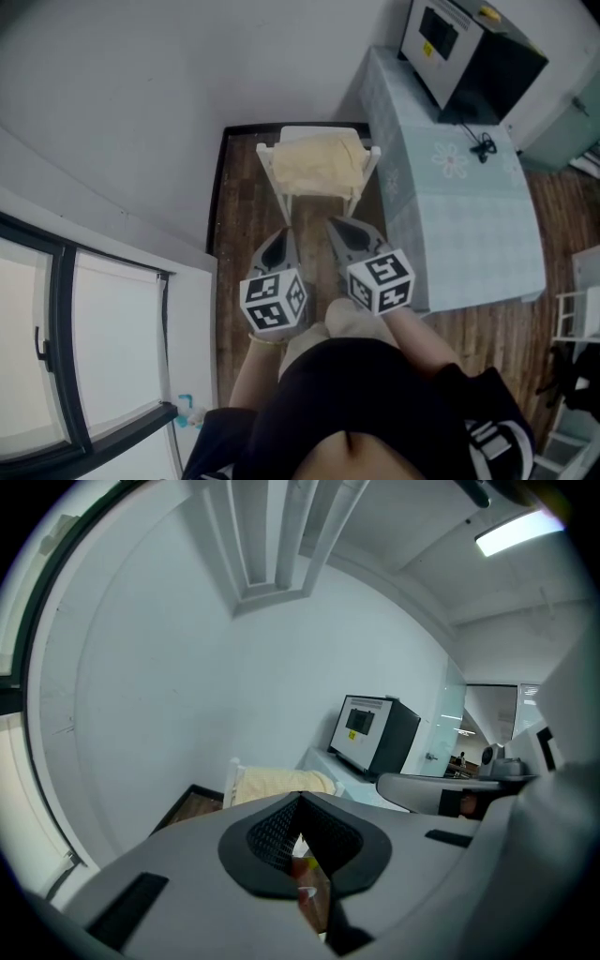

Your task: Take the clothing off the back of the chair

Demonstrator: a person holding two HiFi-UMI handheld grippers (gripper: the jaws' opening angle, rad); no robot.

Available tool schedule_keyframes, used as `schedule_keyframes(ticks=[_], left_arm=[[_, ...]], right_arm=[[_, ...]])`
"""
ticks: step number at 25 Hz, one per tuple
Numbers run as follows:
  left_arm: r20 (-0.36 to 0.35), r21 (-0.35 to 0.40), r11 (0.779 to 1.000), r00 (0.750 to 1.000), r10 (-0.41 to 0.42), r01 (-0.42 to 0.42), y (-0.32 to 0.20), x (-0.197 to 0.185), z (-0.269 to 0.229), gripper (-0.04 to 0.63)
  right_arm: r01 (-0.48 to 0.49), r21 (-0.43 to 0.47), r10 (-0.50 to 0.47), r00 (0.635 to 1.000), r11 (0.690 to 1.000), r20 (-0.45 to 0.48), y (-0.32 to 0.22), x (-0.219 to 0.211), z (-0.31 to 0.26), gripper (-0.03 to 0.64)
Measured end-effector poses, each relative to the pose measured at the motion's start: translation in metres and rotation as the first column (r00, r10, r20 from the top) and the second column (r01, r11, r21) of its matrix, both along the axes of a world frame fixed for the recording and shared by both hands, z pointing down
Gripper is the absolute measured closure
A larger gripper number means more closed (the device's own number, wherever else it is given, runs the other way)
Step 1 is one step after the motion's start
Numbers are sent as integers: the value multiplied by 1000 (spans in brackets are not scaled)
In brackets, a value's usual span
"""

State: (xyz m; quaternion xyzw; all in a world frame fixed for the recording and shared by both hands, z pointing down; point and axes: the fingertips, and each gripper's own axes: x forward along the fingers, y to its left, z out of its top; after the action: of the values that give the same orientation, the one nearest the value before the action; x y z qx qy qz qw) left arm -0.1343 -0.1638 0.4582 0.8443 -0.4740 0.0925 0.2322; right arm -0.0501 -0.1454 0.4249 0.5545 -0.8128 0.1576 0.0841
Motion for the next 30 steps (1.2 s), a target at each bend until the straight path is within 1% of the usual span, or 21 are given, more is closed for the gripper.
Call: schedule_keyframes(ticks=[7, 16, 23, 30], left_arm=[[13, 2, 1000, 1000, 22, -22, -25, 8, 8, 598], [36, -12, 999, 998, 42, -41, -82, 19, 28, 598], [47, -34, 998, 998, 46, -44, -127, 26, 43, 598], [57, -65, 996, 996, 64, -60, -156, 38, 61, 598]], right_arm=[[-63, 10, 64, 998, 998, -21, -22, 19, 6, 604], [-128, -9, 128, 991, 992, -32, -75, 40, 25, 604], [-175, -46, 174, 984, 983, -41, -107, 59, 44, 603], [-210, -89, 205, 977, 974, -55, -129, 77, 62, 601]])
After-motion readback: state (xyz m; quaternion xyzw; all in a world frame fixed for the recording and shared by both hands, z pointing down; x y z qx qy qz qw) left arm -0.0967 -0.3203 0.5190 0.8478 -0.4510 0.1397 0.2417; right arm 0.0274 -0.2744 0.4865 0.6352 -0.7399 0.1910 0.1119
